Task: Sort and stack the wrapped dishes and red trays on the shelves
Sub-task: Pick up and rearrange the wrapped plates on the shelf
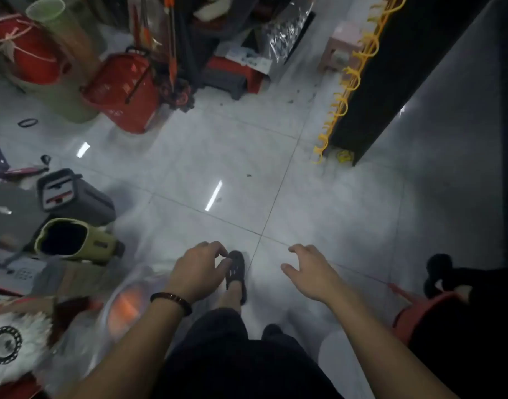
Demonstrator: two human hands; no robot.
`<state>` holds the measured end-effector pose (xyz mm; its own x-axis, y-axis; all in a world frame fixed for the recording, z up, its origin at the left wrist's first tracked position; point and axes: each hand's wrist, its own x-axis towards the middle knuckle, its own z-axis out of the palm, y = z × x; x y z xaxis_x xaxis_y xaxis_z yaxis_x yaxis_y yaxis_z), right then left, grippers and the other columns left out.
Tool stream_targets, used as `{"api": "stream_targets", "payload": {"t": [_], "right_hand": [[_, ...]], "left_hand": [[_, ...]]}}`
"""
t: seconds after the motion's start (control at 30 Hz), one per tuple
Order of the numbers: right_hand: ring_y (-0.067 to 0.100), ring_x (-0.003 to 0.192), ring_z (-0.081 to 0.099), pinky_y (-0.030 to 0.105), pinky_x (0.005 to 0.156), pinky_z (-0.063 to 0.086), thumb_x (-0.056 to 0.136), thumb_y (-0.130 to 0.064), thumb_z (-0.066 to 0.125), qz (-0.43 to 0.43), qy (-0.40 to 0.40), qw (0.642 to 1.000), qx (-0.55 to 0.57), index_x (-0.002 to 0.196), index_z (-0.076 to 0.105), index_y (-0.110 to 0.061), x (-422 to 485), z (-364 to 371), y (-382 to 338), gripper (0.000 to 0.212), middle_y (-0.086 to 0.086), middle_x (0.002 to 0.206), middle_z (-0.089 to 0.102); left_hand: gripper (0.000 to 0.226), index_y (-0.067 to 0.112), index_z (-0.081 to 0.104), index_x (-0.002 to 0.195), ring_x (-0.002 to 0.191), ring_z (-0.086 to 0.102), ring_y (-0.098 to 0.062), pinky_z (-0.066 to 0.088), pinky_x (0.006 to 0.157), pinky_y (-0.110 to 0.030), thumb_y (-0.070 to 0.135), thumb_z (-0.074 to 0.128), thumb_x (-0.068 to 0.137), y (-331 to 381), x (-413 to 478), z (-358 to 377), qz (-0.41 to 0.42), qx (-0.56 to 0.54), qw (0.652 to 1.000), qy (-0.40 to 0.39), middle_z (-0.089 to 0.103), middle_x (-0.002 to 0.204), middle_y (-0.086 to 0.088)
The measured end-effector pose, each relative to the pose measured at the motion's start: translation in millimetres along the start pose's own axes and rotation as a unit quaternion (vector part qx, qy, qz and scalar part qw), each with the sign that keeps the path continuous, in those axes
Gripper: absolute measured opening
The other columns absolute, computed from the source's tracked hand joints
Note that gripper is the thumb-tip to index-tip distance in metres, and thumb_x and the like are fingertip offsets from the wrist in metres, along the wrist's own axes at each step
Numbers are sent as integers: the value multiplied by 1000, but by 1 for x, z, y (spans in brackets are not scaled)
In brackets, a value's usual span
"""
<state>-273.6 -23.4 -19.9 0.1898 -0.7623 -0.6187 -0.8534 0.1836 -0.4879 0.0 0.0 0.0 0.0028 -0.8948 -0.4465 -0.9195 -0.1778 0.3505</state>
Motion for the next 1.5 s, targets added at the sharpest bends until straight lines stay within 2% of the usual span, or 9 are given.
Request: {"api": "stream_targets", "payload": {"t": [0.1, 0.33, 0.6, 0.73, 0.87, 1.03, 1.17, 1.3, 1.5], "right_hand": [[25, 140, 44, 41, 116, 42, 104, -50, 52, 4, -2, 1000, -22, 156, 40, -21, 40, -18, -15, 61, 7, 155, 42], [25, 142, 41, 40, 116, 41, 105, -53, 50, 20, -41, 994, -104, 160, 35, -22, 141, -96, -80, 65, 7, 155, 39], [23, 135, 47, 41, 112, 43, 103, -52, 52, 41, 25, 998, -51, 154, 42, -24, 237, -181, -126, 58, 4, 148, 45], [23, 134, 49, 39, 111, 44, 104, -50, 53, 51, 18, 998, -41, 154, 42, -23, 294, -219, -131, 58, 5, 149, 45], [26, 135, 49, 41, 111, 44, 102, -54, 53, 50, 21, 998, -35, 156, 40, -23, 369, -270, -143, 64, 7, 150, 44], [29, 141, 44, 44, 111, 44, 94, -63, 58, 26, -23, 998, -43, 157, 37, -25, 459, -346, -171, 76, 8, 152, 41], [31, 141, 43, 43, 111, 43, 98, -60, 56, 10, -10, 999, -52, 158, 36, -24, 534, -414, -195, 73, 10, 154, 40], [31, 141, 44, 42, 110, 44, 95, -61, 60, -1, 7, 998, -56, 157, 37, -23, 590, -474, -215, 77, 10, 153, 41], [31, 138, 47, 41, 107, 45, 94, -61, 61, 11, 24, 998, -62, 157, 38, -22, 690, -561, -238, 78, 11, 154, 42]], "left_hand": [[32, 29, 66, 124, 104, 65, -18, 57, 89, -38, 49, 57, 101, -8, 50, -19, 9, -19, 1000, 12, 67, 119, 4], [31, 29, 65, 125, 107, 66, -19, 56, 91, -40, 48, 56, 103, -27, 172, -106, 37, -5, 999, -16, 67, 121, 4], [28, 33, 66, 120, 107, 64, -15, 56, 93, -42, 51, 55, 102, -33, 300, -195, 35, -9, 999, -34, 67, 117, 9], [27, 33, 66, 119, 106, 64, -13, 57, 92, -41, 51, 55, 102, -22, 372, -221, 45, -11, 998, -41, 68, 116, 9], [30, 32, 66, 121, 103, 64, -15, 57, 91, -41, 52, 55, 102, 3, 458, -258, 51, 34, 997, -48, 69, 116, 7], [31, 34, 66, 121, 104, 65, -19, 57, 90, -42, 55, 56, 100, 42, 552, -320, 43, 67, 996, -43, 68, 115, 5], [30, 32, 67, 122, 106, 65, -18, 56, 92, -41, 52, 57, 101, 67, 626, -365, 33, 44, 998, -19, 69, 118, 4], [29, 29, 68, 123, 109, 64, -19, 55, 94, -38, 47, 59, 102, 84, 689, -401, 29, 4, 999, -30, 68, 123, 3], [25, 31, 69, 115, 110, 65, -14, 56, 100, -41, 48, 59, 100, 105, 832, -458, 68, -50, 996, -10, 71, 120, 5]]}}
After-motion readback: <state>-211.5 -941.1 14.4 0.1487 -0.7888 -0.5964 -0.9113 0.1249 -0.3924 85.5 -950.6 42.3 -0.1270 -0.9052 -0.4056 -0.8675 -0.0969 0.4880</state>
